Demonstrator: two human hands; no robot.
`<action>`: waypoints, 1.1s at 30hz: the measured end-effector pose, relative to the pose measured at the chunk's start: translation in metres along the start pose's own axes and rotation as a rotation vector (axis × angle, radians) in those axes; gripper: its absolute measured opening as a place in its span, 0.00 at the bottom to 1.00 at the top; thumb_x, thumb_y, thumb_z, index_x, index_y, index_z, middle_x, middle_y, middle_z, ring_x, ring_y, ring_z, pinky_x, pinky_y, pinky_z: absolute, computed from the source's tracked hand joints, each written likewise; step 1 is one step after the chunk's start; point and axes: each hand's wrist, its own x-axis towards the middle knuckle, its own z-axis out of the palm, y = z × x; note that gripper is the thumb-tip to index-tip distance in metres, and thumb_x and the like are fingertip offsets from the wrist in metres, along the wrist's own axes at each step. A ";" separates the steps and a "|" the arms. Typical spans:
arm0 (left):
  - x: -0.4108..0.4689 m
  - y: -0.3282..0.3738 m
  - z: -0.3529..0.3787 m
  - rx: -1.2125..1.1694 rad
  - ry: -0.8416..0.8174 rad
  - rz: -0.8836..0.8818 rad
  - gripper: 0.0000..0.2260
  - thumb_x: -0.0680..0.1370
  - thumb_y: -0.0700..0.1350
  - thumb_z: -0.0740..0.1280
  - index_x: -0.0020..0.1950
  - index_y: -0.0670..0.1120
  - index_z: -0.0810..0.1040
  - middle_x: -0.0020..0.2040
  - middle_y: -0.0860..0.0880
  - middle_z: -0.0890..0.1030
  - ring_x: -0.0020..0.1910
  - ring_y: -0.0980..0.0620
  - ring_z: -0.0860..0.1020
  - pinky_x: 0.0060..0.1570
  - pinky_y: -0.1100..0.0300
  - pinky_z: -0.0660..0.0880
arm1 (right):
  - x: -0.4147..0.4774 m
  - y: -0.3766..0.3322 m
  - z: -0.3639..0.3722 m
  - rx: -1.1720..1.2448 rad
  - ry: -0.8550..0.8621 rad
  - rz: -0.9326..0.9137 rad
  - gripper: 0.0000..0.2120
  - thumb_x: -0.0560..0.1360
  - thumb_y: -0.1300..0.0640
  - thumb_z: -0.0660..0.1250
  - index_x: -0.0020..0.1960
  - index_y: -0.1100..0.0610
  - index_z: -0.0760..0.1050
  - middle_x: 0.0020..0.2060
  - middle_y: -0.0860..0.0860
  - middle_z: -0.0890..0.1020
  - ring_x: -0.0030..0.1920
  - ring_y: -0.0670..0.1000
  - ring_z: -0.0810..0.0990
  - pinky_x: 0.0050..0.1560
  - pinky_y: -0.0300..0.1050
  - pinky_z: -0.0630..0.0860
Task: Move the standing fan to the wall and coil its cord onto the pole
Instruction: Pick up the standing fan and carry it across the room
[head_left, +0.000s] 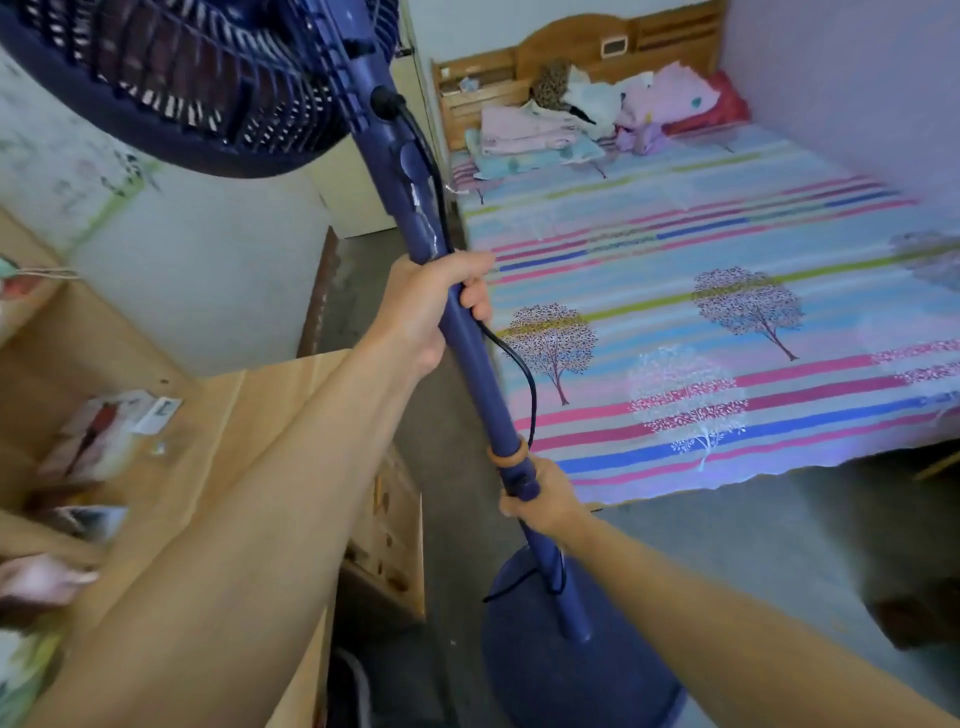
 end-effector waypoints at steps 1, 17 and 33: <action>0.005 0.005 -0.006 0.004 0.011 0.007 0.18 0.75 0.34 0.65 0.28 0.44 0.65 0.23 0.48 0.63 0.26 0.48 0.63 0.32 0.55 0.66 | 0.008 -0.006 0.004 0.001 -0.012 -0.012 0.12 0.67 0.70 0.69 0.35 0.57 0.69 0.37 0.55 0.75 0.38 0.50 0.71 0.34 0.40 0.67; 0.133 0.051 -0.073 0.061 0.107 0.093 0.17 0.76 0.38 0.66 0.29 0.46 0.64 0.21 0.50 0.65 0.23 0.50 0.65 0.33 0.57 0.67 | 0.180 -0.074 0.030 -0.025 -0.095 -0.135 0.12 0.65 0.64 0.71 0.44 0.55 0.72 0.38 0.51 0.77 0.39 0.49 0.74 0.41 0.41 0.71; 0.351 0.095 -0.150 0.067 0.193 0.116 0.17 0.74 0.35 0.65 0.29 0.45 0.63 0.22 0.49 0.63 0.23 0.49 0.64 0.32 0.56 0.66 | 0.406 -0.175 0.032 -0.056 -0.134 -0.153 0.13 0.68 0.63 0.71 0.48 0.55 0.71 0.42 0.52 0.77 0.44 0.52 0.76 0.45 0.44 0.72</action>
